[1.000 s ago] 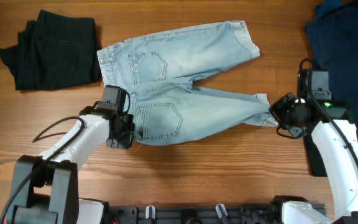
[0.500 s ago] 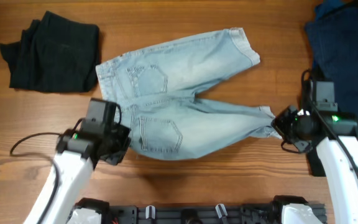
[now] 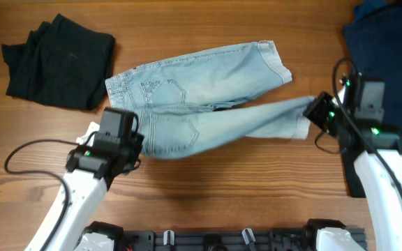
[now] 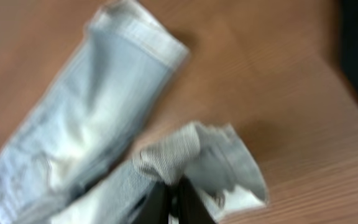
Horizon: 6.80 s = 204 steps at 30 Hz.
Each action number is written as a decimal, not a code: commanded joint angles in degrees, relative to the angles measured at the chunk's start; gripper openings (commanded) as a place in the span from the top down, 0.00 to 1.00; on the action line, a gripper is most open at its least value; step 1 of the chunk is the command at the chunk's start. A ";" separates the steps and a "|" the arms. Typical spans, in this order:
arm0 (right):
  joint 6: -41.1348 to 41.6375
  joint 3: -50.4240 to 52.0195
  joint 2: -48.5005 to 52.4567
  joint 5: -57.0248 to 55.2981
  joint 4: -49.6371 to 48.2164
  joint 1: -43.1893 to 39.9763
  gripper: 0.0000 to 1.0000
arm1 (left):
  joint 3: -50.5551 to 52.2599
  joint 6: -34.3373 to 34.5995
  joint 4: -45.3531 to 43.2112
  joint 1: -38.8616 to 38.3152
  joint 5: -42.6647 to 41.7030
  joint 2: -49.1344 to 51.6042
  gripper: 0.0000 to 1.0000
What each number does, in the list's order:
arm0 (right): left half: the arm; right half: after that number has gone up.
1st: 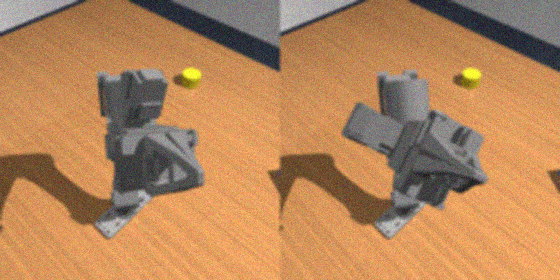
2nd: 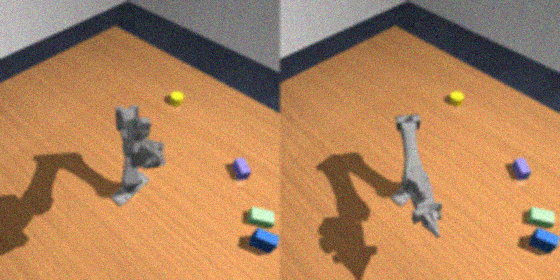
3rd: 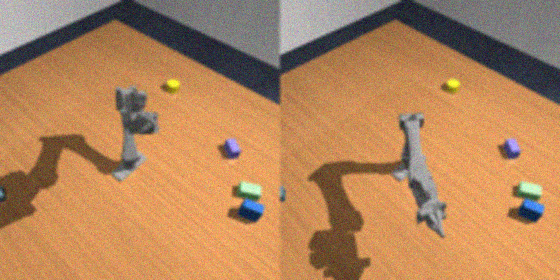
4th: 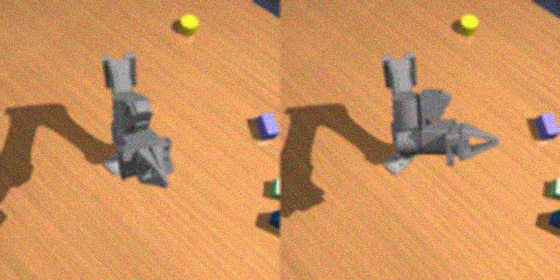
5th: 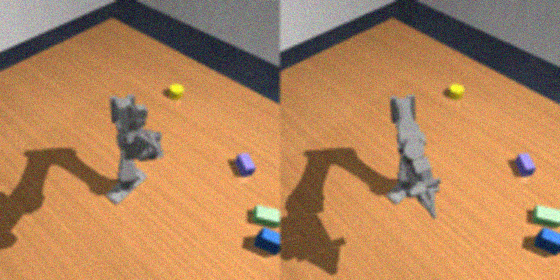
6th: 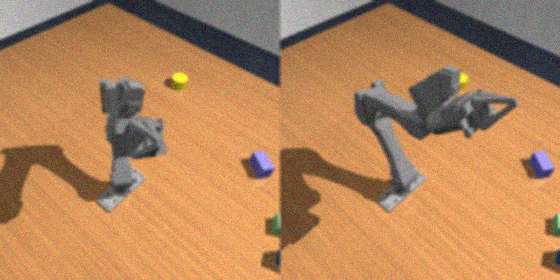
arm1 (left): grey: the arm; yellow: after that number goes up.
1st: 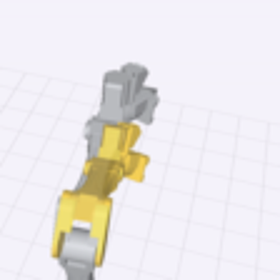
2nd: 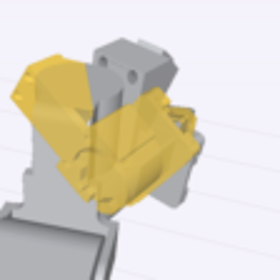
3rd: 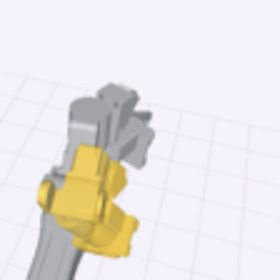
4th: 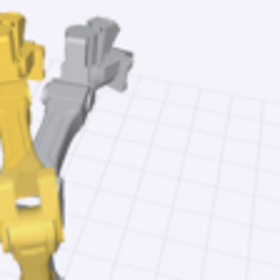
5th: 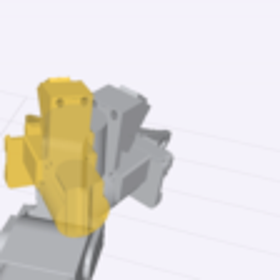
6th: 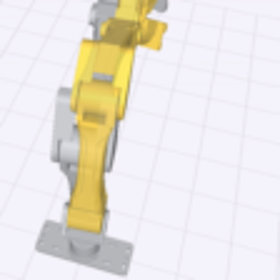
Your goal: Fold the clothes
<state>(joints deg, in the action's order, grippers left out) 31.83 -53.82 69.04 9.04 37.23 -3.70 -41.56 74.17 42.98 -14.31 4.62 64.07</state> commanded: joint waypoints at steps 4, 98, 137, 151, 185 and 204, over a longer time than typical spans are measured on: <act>-6.32 -0.15 14.95 11.06 -24.26 0.59 0.96 | 0.20 -2.82 -19.69 -0.11 8.07 10.51 0.96; -30.53 -25.27 65.11 -11.98 -81.15 32.37 0.00 | -9.35 -39.71 -31.52 2.60 11.96 6.82 0.00; -21.75 -27.23 35.69 4.02 -29.55 7.45 0.00 | -9.35 -43.60 -31.52 2.58 8.85 11.06 0.00; -22.82 -27.15 36.63 24.79 -12.24 -2.27 0.01 | -9.35 -45.38 -26.51 2.60 2.23 14.71 0.00; -19.61 -27.21 56.30 21.09 -12.37 -1.40 0.84 | -9.35 -45.40 -22.16 2.58 2.25 14.69 0.00; -24.41 -27.19 50.49 25.31 -3.50 -11.41 0.96 | -9.38 -42.01 -37.64 2.49 -2.25 23.89 0.09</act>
<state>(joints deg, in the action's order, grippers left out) 8.91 -81.08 121.60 33.17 32.97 -16.38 -50.19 31.44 9.69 -11.94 5.96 82.19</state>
